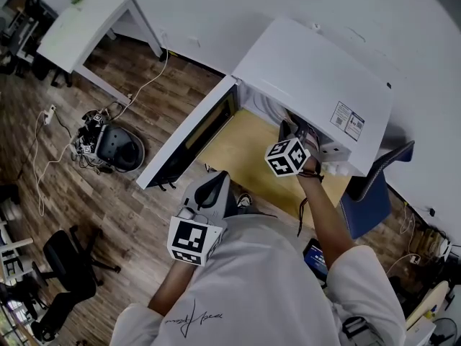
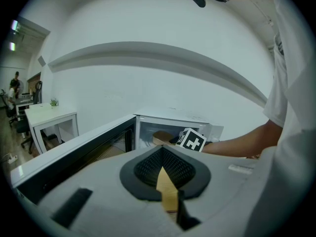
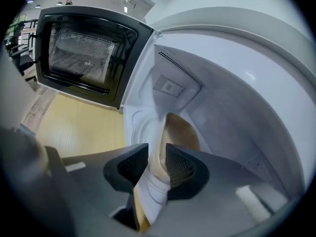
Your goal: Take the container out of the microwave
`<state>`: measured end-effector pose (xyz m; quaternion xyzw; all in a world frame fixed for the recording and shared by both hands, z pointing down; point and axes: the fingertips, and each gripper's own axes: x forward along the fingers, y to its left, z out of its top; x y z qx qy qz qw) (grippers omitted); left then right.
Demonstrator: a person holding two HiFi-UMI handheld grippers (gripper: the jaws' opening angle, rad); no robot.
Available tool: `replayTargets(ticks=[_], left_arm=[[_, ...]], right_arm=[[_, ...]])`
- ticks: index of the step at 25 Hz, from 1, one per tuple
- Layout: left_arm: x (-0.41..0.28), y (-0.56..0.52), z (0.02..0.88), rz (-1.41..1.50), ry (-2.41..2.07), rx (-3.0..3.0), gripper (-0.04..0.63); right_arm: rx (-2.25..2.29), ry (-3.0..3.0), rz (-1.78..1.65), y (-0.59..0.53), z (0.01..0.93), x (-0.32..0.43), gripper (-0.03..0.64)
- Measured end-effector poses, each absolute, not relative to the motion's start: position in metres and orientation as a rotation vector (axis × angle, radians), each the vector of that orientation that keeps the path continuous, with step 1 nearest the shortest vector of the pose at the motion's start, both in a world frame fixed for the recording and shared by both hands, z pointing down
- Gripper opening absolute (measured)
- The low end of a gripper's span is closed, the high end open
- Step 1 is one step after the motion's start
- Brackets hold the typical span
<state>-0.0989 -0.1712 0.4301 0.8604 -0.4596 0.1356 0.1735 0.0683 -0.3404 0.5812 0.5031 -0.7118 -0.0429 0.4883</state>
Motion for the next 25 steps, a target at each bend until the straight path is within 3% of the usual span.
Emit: replayTargets(ticks=[25], left_arm=[[-0.111, -0.181, 0.438, 0.402, -1.286, 2.409, -0.002]], right_arm=[[1.208, -1.604, -0.166, -0.356, 0.593, 0.071, 0.097]])
